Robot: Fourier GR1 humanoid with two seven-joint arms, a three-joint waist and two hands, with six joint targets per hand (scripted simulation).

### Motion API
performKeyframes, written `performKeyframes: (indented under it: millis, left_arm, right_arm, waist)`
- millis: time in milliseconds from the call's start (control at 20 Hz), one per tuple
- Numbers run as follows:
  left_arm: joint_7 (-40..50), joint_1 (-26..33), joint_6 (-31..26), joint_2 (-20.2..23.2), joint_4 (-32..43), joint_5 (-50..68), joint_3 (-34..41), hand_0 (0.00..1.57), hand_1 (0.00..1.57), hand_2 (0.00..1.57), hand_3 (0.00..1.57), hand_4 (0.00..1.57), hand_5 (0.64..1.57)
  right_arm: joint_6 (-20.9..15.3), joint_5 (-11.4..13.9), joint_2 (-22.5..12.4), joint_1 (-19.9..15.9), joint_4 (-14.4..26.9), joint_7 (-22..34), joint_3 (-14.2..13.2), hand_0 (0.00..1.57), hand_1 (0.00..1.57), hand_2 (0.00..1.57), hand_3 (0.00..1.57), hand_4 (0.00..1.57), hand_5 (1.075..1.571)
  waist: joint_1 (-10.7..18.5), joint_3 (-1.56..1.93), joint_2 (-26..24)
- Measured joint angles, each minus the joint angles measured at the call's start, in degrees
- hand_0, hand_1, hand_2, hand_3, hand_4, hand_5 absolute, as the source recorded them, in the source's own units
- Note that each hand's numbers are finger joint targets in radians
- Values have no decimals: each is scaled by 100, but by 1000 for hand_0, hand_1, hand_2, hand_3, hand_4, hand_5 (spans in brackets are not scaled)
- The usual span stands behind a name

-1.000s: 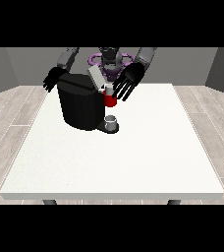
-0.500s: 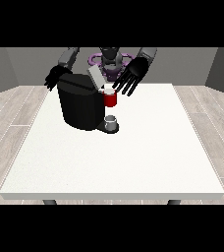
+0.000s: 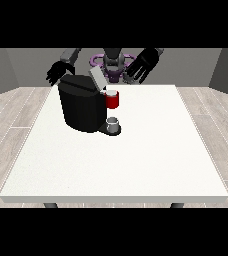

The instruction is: Insert the coffee pod into the coffee machine and close the lid

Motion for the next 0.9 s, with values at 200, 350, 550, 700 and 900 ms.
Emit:
performKeyframes:
  millis: [200, 350, 550, 700, 900]
  left_arm:
    - [-139, 426, 64, -379, -6, 717, 592, 0, 0, 0, 0, 237, 1571]
    - [-307, 848, 37, -713, -16, 1184, 913, 0, 0, 0, 0, 0, 1571]
    - [-424, 1374, 25, -1042, -60, 1568, 1139, 0, 0, 0, 0, 191, 1571]
    - [-528, 1733, 7, -1234, -89, 1822, 1285, 0, 0, 0, 0, 215, 1571]
    - [-517, 2108, -117, -1402, -232, 2095, 1358, 0, 0, 0, 0, 0, 1571]
  right_arm:
    - [113, -76, -93, 272, -74, -20, -60, 0, 0, 0, 0, 433, 1571]
    - [178, 8, -218, 456, -117, -18, -25, 0, 0, 0, 0, 390, 1571]
    - [432, -51, -389, 526, -316, 209, 43, 0, 0, 0, 0, 257, 1571]
    - [634, -93, -569, 410, -537, 415, 87, 0, 0, 0, 0, 0, 1571]
    - [744, -139, -634, 259, -742, 589, 127, 0, 0, 0, 0, 0, 1571]
  waist:
    - [213, -4, -429]
    - [472, -6, -805]
    - [735, -4, -1276]
    - [878, -3, -1484]
    - [1126, -2, -1648]
